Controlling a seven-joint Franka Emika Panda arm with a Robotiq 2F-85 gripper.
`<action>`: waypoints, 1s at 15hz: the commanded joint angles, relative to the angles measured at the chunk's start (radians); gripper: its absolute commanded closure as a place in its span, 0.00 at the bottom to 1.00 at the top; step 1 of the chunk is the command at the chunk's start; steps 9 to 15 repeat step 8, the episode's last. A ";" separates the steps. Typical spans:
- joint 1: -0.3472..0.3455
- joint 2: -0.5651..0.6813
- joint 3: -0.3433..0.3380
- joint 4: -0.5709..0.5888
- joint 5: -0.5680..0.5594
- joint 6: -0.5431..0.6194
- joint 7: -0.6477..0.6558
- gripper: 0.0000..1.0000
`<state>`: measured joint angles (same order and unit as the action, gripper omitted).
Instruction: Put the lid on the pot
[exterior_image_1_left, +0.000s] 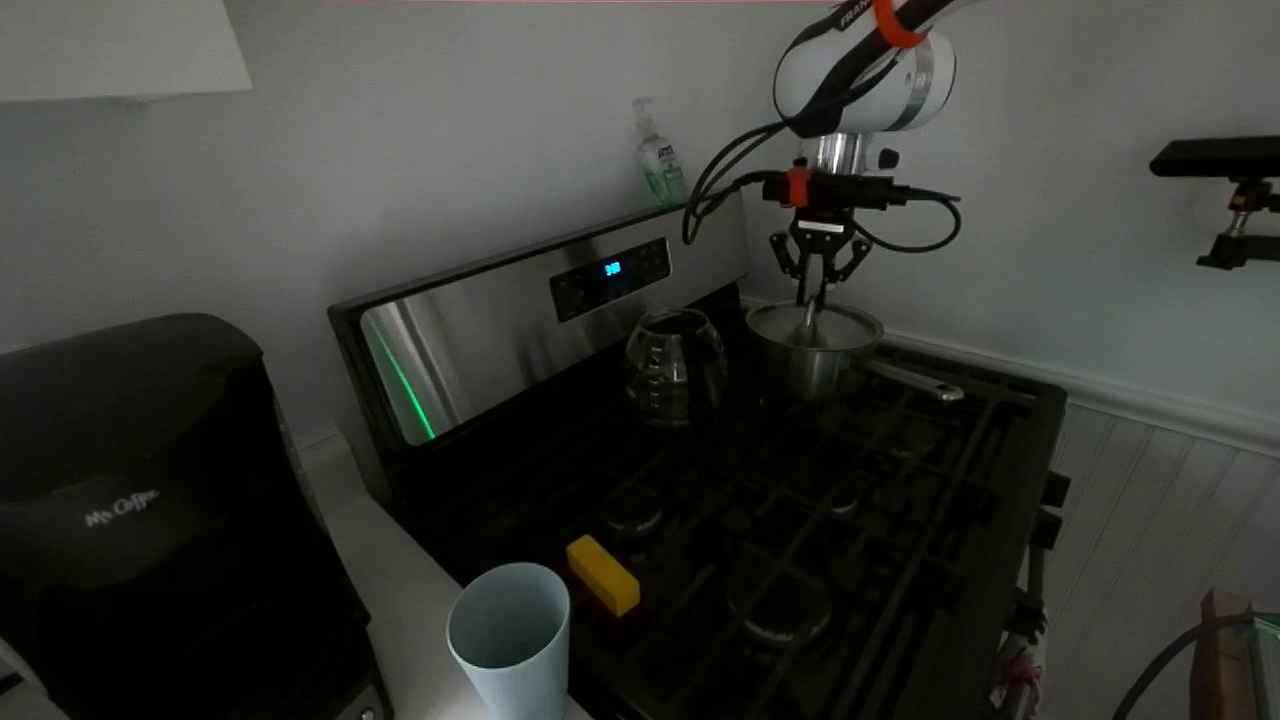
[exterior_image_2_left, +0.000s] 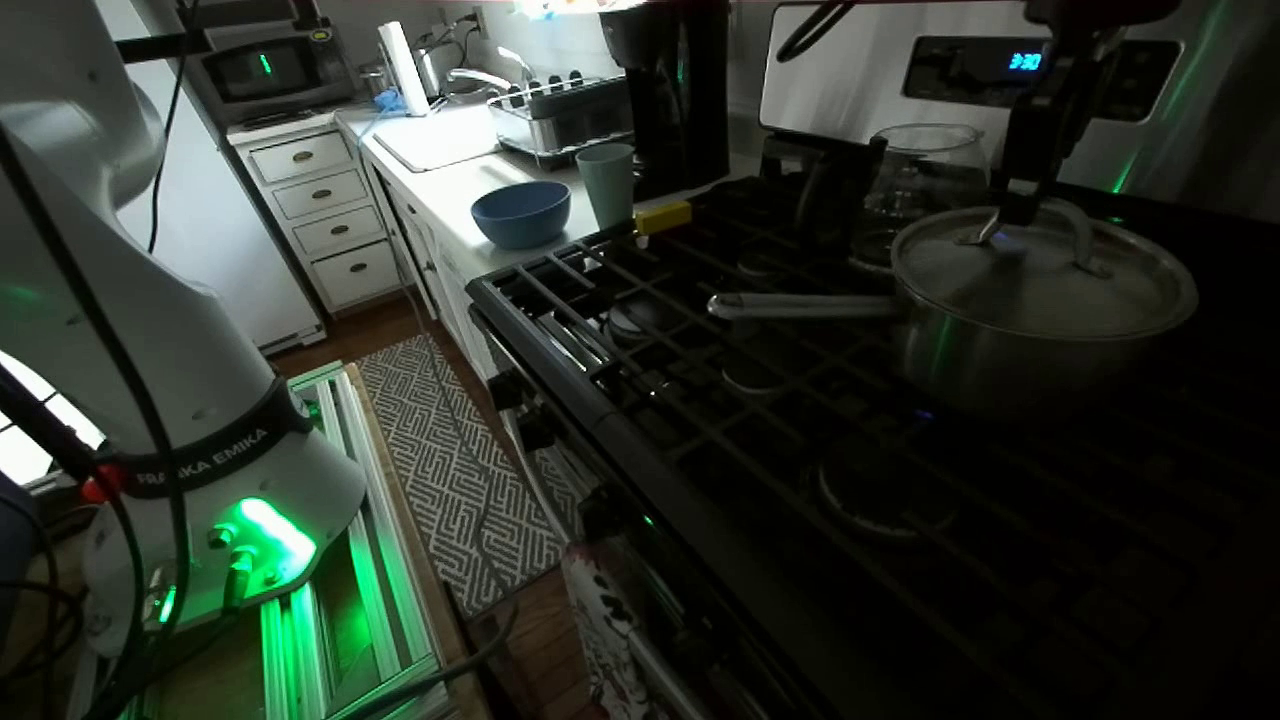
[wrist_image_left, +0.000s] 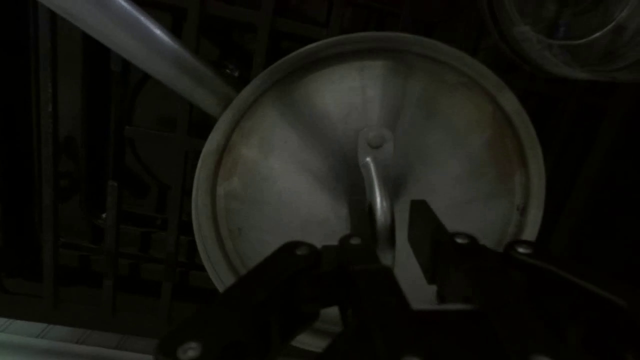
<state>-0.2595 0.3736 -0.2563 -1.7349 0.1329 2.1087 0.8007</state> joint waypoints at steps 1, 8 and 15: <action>0.024 -0.042 -0.006 -0.007 -0.011 -0.083 0.001 0.40; 0.068 -0.199 0.012 -0.097 -0.066 -0.097 -0.120 0.16; 0.068 -0.199 0.012 -0.097 -0.066 -0.097 -0.120 0.16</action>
